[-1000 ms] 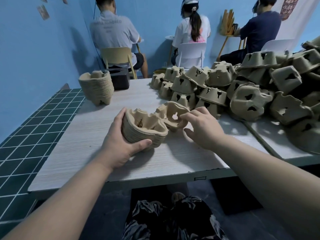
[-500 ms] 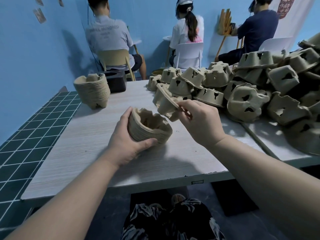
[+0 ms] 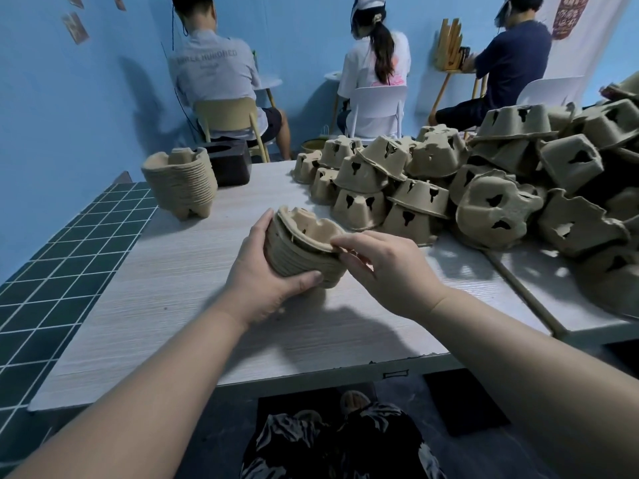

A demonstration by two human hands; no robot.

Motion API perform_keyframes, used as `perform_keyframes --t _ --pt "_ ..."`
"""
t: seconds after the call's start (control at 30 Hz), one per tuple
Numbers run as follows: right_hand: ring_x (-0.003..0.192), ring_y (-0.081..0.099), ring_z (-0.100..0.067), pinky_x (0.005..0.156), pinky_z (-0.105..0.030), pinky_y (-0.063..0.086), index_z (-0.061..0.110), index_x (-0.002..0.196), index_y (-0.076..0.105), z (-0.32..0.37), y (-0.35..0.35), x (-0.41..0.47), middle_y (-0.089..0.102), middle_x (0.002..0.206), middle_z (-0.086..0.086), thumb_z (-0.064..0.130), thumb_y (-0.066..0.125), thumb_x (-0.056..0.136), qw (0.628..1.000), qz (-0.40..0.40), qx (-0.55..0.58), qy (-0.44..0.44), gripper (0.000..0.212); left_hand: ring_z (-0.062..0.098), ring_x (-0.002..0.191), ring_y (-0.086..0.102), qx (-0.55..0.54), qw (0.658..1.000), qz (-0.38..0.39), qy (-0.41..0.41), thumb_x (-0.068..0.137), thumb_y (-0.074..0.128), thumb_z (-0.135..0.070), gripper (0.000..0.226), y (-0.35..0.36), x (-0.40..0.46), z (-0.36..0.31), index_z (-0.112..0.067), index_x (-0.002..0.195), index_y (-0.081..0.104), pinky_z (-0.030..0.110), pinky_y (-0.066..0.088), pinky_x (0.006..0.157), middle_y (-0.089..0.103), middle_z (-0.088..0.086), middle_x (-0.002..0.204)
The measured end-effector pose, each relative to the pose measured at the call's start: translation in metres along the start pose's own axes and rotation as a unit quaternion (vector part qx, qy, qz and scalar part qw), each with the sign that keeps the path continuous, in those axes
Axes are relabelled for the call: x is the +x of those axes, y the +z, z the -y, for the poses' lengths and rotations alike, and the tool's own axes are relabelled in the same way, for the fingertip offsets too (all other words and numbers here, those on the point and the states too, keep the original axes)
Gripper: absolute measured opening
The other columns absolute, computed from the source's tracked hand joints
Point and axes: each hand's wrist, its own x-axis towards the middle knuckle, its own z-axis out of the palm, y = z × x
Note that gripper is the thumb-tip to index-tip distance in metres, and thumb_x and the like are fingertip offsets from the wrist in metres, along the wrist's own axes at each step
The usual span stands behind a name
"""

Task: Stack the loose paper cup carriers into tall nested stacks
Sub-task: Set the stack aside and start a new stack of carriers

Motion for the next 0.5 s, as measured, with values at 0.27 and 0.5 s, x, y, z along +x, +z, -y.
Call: perform_keyframes --t 0.27,0.5 --pt "0.079 0.065 -0.03 0.064 -0.039 0.054 0.015 0.11 0.068 -0.014 0.009 0.002 0.07 0.092 -0.004 0.032 0.039 0.092 0.999 0.037 0.013 0.033 0.038 0.011 0.141 0.029 0.001 0.999 0.039 -0.002 0.04 0.085 -0.058 0.135 0.006 0.029 -0.008 -0.036 0.153 0.014 0.033 0.025 0.119 0.026 -0.004 0.154" --pt "0.076 0.063 -0.027 0.064 -0.038 0.053 0.018 0.11 0.068 -0.03 0.016 0.015 0.065 0.089 -0.003 0.035 0.042 0.091 0.996 0.058 0.025 0.062 0.036 0.01 0.131 0.04 0.003 0.999 0.03 0.018 0.047 0.09 -0.046 0.118 0.009 0.058 -0.013 -0.041 0.147 0.028 0.026 0.031 0.11 0.039 -0.003 0.146"
